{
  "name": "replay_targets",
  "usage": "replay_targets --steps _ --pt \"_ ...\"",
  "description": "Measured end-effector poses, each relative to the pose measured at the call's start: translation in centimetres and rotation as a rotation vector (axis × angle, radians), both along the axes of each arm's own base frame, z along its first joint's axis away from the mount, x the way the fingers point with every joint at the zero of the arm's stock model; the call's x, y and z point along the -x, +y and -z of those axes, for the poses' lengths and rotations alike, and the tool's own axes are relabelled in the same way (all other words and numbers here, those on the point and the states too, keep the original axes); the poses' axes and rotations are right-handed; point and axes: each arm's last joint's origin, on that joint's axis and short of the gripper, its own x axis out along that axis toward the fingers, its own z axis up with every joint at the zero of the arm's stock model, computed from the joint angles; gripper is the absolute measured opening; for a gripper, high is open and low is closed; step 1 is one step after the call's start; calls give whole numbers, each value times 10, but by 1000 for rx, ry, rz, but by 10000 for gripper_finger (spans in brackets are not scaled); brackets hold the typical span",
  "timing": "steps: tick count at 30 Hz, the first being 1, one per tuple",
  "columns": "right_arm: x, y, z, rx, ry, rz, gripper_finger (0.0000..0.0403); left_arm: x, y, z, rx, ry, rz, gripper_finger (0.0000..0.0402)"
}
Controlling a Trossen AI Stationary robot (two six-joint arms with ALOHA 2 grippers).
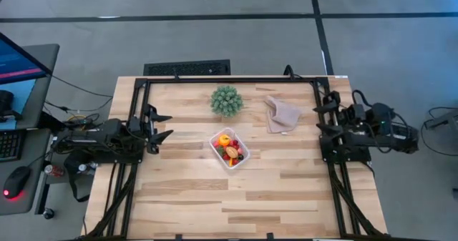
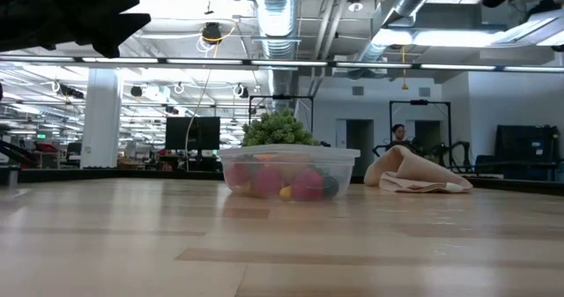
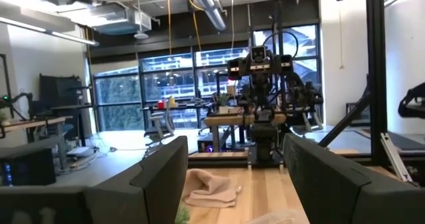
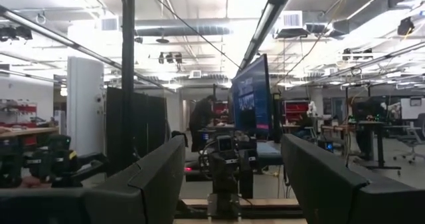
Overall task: Pick and placing Produce into tupperware
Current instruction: Return to Home Position
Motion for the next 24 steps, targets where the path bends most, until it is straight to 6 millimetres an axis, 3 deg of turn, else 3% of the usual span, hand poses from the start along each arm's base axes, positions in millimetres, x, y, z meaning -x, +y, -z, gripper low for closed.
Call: replay_targets --steps 3,24 --pt "7 0 2 1 -7 0 244 0 0 0 14 -5 5 240" --pt "2 0 12 -21 85 -2 244 1 -1 -3 42 -30 44 240"
